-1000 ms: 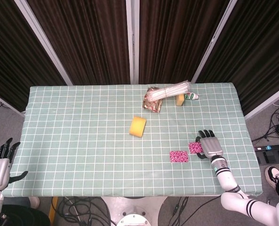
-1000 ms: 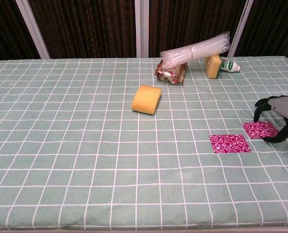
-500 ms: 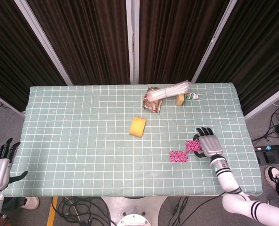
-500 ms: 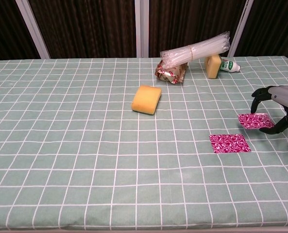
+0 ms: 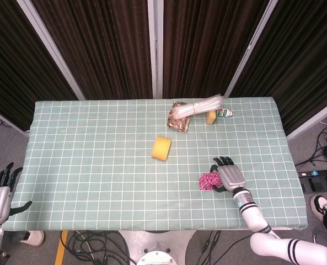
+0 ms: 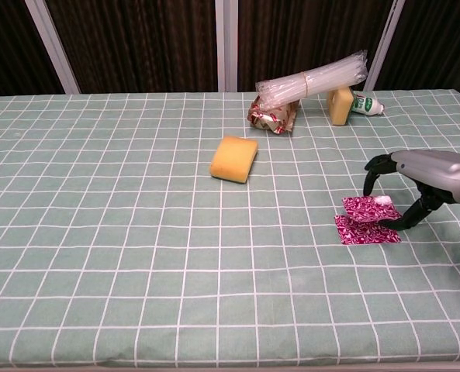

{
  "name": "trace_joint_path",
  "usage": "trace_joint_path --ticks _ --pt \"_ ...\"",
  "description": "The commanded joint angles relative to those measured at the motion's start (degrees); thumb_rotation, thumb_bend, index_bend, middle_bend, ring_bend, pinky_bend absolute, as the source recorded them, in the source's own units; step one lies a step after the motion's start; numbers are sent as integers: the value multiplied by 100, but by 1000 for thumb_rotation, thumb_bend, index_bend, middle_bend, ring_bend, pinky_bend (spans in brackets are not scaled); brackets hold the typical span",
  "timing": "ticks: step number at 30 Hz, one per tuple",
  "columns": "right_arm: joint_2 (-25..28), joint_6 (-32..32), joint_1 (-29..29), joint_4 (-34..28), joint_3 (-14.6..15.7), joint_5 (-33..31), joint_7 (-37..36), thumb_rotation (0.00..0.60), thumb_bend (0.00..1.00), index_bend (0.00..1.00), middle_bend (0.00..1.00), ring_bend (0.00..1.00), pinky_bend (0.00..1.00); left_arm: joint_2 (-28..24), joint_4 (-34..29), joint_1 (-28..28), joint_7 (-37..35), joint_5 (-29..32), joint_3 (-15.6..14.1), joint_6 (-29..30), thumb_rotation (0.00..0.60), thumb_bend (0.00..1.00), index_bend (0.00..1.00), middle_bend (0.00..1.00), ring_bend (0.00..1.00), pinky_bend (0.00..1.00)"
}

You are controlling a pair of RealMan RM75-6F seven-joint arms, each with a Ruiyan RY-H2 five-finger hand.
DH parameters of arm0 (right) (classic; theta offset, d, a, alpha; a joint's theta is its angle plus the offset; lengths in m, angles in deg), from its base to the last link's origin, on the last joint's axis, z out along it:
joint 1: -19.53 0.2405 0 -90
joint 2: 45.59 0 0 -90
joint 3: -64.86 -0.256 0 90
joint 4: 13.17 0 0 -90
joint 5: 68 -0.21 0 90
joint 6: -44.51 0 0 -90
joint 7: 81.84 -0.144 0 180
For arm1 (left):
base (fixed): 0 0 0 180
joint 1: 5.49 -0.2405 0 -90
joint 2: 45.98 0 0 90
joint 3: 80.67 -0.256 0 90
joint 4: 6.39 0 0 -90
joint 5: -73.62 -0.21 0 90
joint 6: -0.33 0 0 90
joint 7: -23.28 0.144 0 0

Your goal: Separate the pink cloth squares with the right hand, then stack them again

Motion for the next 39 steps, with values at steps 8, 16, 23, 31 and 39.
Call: trace_joint_path --ticks 8,16,23,31,39 --pt "-309 171 121 20 112 -278 377 513 191 348 89 0 0 43 106 -17 -97 7 -12 -21 600 84 174 99 105 168" --pt "-254 291 69 -52 204 -390 424 513 191 335 88 0 0 92 171 1 -142 -18 -15 -54 600 85 174 99 105 168" --pt "-269 288 64 -4 246 -379 385 507 191 324 86 0 0 96 192 -3 -162 -17 -13 -53 600 85 174 99 104 168" --pt "-279 275 76 74 266 -356 352 504 191 299 85 0 0 102 195 4 -154 -3 -4 -72 600 84 175 99 105 168" --pt "-272 280 69 71 295 -315 326 505 192 291 84 0 0 101 195 10 -152 -6 -2 -81 600 84 175 99 104 167"
